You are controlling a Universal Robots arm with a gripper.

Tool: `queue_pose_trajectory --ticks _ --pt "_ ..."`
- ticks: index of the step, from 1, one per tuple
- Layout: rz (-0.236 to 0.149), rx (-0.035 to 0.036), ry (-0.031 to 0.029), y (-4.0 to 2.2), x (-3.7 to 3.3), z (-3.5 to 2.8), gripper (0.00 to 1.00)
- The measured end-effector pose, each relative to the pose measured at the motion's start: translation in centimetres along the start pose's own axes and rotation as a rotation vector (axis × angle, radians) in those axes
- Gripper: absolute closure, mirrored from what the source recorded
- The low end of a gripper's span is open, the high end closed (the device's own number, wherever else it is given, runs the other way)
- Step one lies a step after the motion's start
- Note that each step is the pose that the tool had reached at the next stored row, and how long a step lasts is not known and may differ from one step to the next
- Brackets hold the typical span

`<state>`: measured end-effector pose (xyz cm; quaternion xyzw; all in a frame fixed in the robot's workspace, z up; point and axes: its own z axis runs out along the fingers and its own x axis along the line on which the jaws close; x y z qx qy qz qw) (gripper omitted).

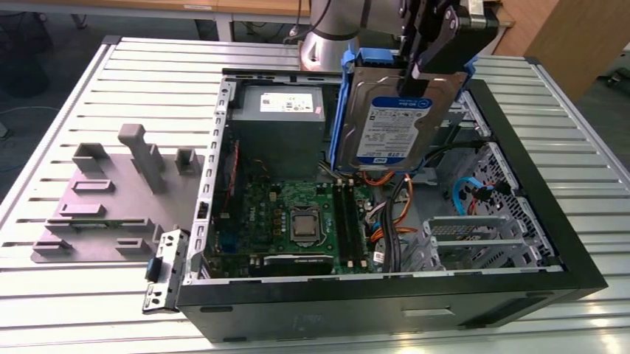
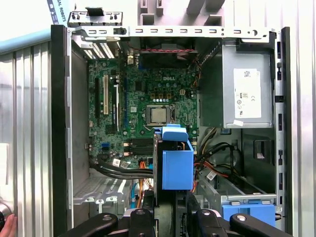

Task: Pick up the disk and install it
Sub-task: 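Pick up the disk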

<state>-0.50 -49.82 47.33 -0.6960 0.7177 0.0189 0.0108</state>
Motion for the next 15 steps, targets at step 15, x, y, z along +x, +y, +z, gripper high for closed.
queue_pose_trajectory --ticks 15 --pt "0.0 0.0 0.0 -0.05 0.96 -0.04 0.65"
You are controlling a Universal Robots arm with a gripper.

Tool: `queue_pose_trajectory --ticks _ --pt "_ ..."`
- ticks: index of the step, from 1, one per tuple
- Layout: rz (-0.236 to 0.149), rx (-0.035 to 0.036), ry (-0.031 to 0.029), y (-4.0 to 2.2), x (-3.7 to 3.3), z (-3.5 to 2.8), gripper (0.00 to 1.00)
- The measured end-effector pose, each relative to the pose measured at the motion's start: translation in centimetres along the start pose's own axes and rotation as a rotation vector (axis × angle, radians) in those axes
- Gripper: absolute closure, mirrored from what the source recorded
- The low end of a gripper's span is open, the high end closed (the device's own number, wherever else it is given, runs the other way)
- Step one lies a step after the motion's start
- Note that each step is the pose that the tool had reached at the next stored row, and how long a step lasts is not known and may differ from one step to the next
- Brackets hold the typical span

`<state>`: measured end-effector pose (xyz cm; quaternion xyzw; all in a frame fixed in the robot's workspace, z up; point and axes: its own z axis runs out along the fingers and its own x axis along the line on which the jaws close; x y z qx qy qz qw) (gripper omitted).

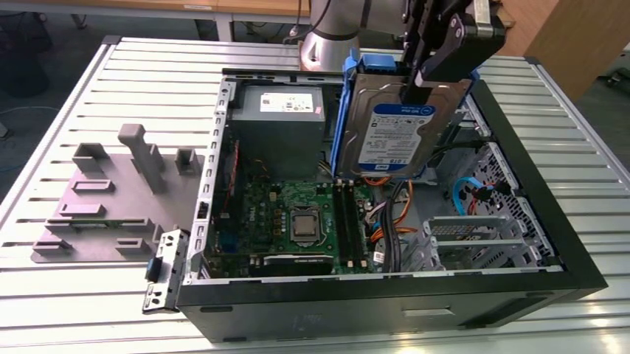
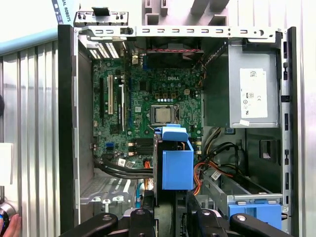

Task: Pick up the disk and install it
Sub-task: 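Pick up the disk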

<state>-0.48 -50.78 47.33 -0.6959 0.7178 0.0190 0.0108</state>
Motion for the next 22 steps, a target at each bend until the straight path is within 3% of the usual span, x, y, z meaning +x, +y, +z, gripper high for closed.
queue_pose_trajectory --ticks 22 --pt "0.0 0.0 0.0 -0.03 0.6 -0.03 0.65"
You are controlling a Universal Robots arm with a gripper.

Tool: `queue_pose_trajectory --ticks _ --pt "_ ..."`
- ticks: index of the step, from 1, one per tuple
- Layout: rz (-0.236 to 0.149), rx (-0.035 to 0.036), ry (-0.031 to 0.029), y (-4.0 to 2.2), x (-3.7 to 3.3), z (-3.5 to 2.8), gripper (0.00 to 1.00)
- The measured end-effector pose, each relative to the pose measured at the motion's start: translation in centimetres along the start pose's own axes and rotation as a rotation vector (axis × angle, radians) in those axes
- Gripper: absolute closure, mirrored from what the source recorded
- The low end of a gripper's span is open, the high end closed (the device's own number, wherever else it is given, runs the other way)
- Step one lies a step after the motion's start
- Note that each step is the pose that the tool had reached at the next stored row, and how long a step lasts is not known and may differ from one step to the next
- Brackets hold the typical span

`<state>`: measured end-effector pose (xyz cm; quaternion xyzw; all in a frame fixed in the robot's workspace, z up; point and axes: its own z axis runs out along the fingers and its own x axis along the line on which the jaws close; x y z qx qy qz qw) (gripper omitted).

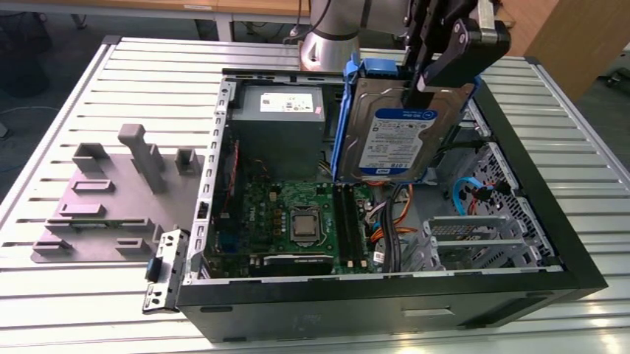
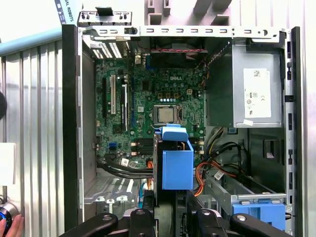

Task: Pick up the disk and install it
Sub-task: 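Pick up the disk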

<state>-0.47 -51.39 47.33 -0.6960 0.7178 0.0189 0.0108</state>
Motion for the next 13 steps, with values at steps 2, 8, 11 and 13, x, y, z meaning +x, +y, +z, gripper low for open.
queue_pose_trajectory --ticks 2,8,11,13 --pt "0.0 0.0 0.0 0.0 0.02 0.0 0.65" --pt "0.0 0.0 0.0 -0.04 0.46 -0.02 0.65" --pt "0.0 0.0 0.0 -0.06 0.8 -0.03 0.65" --pt "0.0 -0.0001 0.0 -0.07 0.94 -0.04 0.65"
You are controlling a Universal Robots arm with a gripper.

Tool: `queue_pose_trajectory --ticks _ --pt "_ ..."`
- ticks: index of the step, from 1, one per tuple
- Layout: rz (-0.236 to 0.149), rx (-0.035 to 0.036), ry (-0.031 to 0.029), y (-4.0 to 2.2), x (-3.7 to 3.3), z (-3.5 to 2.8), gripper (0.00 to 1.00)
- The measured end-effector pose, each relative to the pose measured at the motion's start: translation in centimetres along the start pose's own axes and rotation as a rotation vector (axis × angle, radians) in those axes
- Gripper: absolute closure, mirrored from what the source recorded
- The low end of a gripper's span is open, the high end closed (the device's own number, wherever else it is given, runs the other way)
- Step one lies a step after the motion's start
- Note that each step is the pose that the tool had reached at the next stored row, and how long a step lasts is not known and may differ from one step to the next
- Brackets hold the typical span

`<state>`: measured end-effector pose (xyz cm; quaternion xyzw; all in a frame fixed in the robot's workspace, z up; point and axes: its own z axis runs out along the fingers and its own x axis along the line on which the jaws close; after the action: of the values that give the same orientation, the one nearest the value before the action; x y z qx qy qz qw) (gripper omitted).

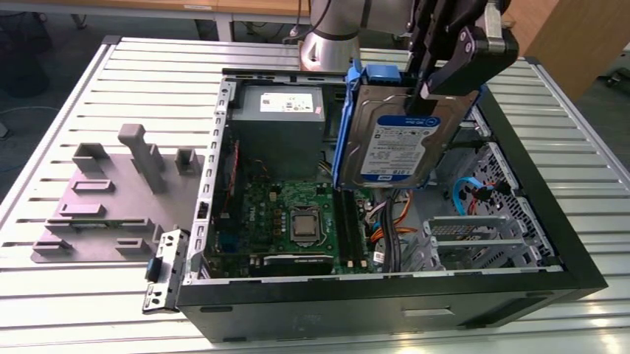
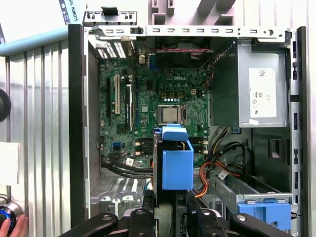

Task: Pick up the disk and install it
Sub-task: 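Pick up the disk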

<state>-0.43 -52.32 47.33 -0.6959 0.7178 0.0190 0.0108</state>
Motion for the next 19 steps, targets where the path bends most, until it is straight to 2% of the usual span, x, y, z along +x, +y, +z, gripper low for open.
queue_pose_trajectory --ticks 19 --pt "0.0 0.0 -0.0001 -0.01 0.29 -0.01 0.65"
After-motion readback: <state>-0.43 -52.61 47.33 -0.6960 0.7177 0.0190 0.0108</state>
